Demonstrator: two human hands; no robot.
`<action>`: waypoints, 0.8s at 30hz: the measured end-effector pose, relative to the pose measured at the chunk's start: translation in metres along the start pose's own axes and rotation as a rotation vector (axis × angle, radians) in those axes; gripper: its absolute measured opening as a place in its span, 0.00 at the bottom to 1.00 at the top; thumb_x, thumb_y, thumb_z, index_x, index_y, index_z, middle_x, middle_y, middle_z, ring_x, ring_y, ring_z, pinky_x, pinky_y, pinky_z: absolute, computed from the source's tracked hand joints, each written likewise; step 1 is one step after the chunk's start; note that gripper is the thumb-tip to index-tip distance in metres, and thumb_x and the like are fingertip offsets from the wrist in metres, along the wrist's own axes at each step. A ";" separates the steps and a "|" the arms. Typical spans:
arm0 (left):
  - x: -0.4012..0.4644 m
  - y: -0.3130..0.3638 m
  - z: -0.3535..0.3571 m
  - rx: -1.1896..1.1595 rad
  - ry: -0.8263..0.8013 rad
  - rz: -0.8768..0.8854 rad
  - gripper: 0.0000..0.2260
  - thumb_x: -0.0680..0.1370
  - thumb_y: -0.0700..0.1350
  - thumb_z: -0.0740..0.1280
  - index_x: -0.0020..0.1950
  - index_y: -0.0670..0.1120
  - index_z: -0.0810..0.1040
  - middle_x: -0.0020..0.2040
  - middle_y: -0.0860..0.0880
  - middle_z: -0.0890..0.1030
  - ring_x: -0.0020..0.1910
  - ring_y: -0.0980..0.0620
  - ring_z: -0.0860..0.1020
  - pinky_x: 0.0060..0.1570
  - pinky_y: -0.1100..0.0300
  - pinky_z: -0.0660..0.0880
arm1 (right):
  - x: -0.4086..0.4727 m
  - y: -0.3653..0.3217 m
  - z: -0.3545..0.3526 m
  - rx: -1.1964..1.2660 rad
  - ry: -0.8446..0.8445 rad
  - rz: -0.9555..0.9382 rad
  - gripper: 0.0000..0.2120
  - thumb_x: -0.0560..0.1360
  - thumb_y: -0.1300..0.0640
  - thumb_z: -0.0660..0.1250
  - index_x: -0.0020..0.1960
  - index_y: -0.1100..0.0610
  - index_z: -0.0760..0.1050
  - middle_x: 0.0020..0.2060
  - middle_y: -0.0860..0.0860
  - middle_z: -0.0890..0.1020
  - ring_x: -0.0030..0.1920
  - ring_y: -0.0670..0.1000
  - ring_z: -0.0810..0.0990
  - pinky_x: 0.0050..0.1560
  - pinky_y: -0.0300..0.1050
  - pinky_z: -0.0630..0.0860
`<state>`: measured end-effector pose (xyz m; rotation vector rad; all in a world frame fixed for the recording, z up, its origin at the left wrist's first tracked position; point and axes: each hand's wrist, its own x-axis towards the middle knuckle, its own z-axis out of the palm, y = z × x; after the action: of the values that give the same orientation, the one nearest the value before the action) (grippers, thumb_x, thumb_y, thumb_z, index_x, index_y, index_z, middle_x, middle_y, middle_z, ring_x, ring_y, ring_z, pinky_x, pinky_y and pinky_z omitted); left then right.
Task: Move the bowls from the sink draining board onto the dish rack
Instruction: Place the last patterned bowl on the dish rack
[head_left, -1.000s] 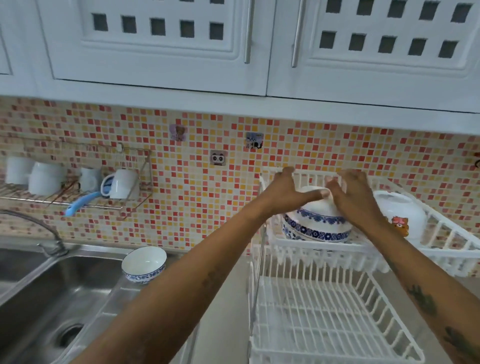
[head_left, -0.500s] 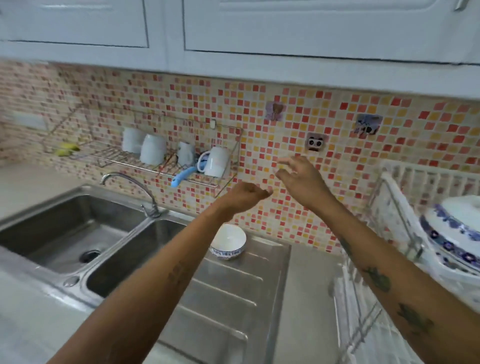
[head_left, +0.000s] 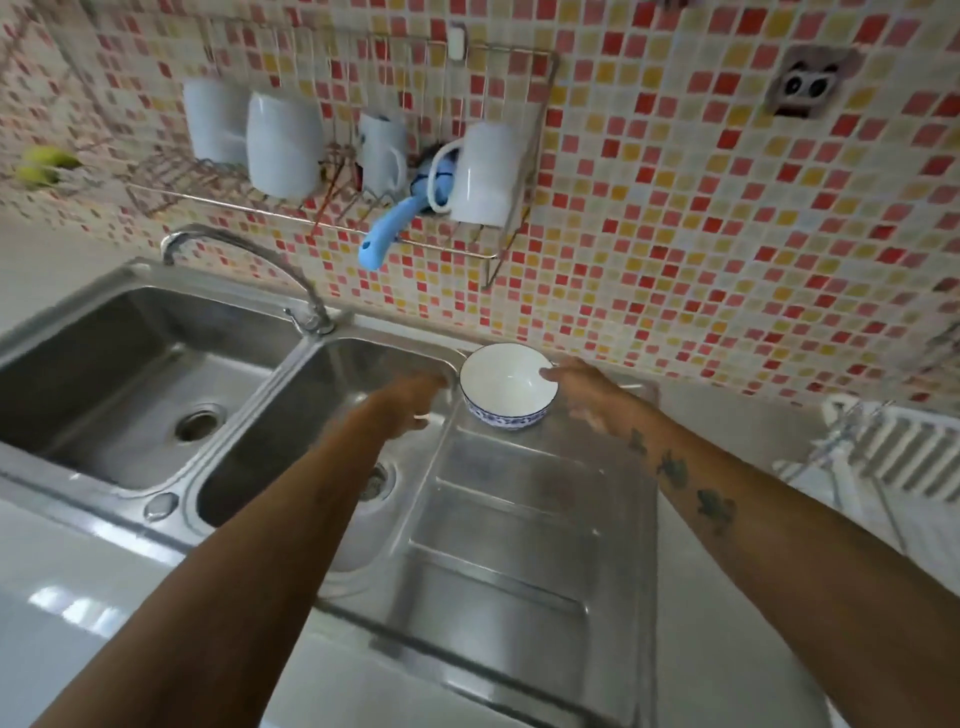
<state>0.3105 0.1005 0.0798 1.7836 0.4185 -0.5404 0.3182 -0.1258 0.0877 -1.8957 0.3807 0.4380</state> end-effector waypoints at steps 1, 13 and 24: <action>0.014 -0.003 0.004 -0.033 -0.029 -0.013 0.06 0.80 0.45 0.61 0.56 0.47 0.70 0.51 0.46 0.72 0.46 0.49 0.73 0.46 0.56 0.74 | 0.009 0.011 0.003 0.040 -0.012 0.051 0.24 0.78 0.52 0.64 0.72 0.56 0.65 0.67 0.50 0.71 0.65 0.54 0.70 0.56 0.50 0.66; 0.076 -0.021 0.058 -0.376 -0.134 0.046 0.25 0.76 0.31 0.61 0.69 0.50 0.61 0.67 0.41 0.68 0.66 0.32 0.71 0.54 0.39 0.77 | 0.071 0.048 0.045 0.381 0.072 0.152 0.34 0.73 0.70 0.60 0.72 0.44 0.56 0.70 0.53 0.65 0.67 0.59 0.68 0.57 0.60 0.76; 0.072 -0.023 0.060 -0.335 -0.196 0.128 0.29 0.77 0.28 0.59 0.74 0.50 0.61 0.72 0.41 0.66 0.64 0.35 0.71 0.44 0.48 0.82 | 0.063 0.049 0.052 0.518 0.254 0.128 0.27 0.78 0.67 0.55 0.71 0.45 0.62 0.69 0.53 0.68 0.58 0.54 0.69 0.48 0.53 0.79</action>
<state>0.3494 0.0492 0.0080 1.4102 0.2398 -0.5159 0.3452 -0.0976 0.0010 -1.4247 0.7133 0.1565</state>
